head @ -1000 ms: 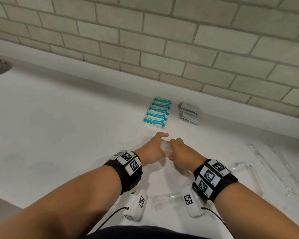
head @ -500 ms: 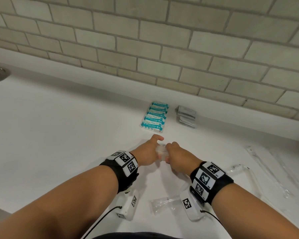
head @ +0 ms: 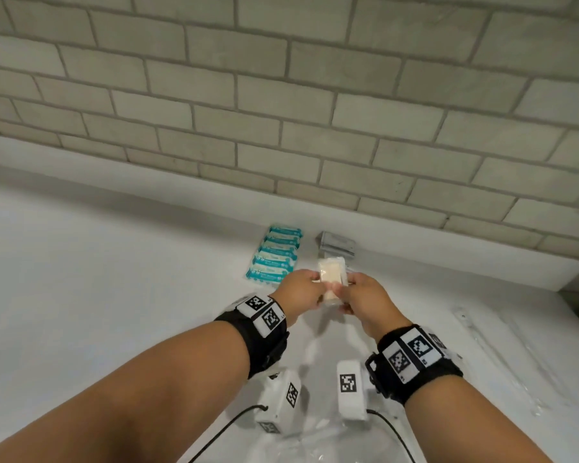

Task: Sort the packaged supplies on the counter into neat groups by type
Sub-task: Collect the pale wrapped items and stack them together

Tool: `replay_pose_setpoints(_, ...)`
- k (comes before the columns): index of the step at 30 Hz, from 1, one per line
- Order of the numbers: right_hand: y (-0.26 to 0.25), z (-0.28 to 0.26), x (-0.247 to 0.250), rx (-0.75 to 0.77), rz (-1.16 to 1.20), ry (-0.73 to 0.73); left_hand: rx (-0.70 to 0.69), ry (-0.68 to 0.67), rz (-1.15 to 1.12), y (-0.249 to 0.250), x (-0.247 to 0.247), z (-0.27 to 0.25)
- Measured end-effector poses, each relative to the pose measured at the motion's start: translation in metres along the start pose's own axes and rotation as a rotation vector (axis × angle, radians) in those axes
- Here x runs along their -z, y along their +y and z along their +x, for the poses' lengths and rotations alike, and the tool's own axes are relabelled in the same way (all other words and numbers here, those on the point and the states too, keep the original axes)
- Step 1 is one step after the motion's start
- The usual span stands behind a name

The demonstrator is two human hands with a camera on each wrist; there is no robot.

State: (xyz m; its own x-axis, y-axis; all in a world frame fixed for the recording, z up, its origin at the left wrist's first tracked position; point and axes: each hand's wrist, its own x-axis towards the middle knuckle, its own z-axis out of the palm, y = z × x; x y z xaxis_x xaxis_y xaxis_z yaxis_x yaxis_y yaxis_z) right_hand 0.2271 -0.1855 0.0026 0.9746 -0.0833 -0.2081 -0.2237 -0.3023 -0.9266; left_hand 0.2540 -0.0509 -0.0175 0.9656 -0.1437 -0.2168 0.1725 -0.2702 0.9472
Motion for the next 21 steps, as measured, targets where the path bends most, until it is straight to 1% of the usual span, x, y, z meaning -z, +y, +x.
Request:
replay_pose_setpoints(2, 0.011, 0.013, 0.000, -0.086, 0.133, -0.008, 0.033, 0.036, -0.061, -0.002, -0.011, 0.007)
replay_pose_setpoints(4, 0.017, 0.025, 0.000, -0.160, 0.192, -0.002, 0.049, 0.066, -0.014, -0.004, -0.016, 0.018)
replay_pose_setpoints(6, 0.022, 0.038, 0.000, -0.227, 0.174, 0.046, 0.065, 0.056, 0.095, -0.004, -0.018, 0.028)
replay_pose_setpoints(9, 0.028, 0.054, 0.000, -0.311, 0.052, 0.124, 0.109, 0.033, 0.293, -0.002, -0.021, 0.041)
replay_pose_setpoints(11, 0.031, 0.063, 0.000, -0.333, 0.068, 0.130, 0.178, 0.107, 0.248, 0.000, -0.024, 0.044)
replay_pose_setpoints(12, 0.031, 0.066, 0.000, -0.345, 0.063, 0.130, 0.192, 0.121, 0.266, 0.003, -0.025, 0.043)
replay_pose_setpoints(13, 0.031, 0.068, 0.000, -0.366, 0.038, 0.122, 0.194, 0.072, 0.358, 0.006, -0.025, 0.044)
replay_pose_setpoints(14, 0.030, 0.070, 0.000, -0.392, 0.010, 0.113, 0.130, 0.001, 0.594, 0.000, -0.026, 0.045)
replay_pose_setpoints(15, 0.030, 0.072, 0.001, -0.413, -0.014, 0.095, 0.105, -0.023, 0.732, 0.001, -0.024, 0.046)
replay_pose_setpoints(16, 0.029, 0.075, 0.002, -0.428, -0.026, 0.074, 0.103, -0.012, 0.788, 0.003, -0.023, 0.049)
replay_pose_setpoints(18, 0.026, 0.078, 0.006, -0.464, -0.035, 0.038, 0.095, -0.033, 0.805, 0.005, -0.020, 0.053)
replay_pose_setpoints(19, 0.024, 0.076, 0.008, -0.471, -0.044, 0.032, 0.121, -0.028, 0.778, 0.007, -0.024, 0.053)
replay_pose_setpoints(20, 0.023, 0.076, 0.009, -0.475, -0.058, 0.029, 0.121, -0.006, 0.652, 0.007, -0.026, 0.050)
replay_pose_setpoints(21, 0.021, 0.072, 0.010, -0.466, -0.073, 0.028, 0.196, 0.057, 0.419, 0.012, -0.028, 0.046)
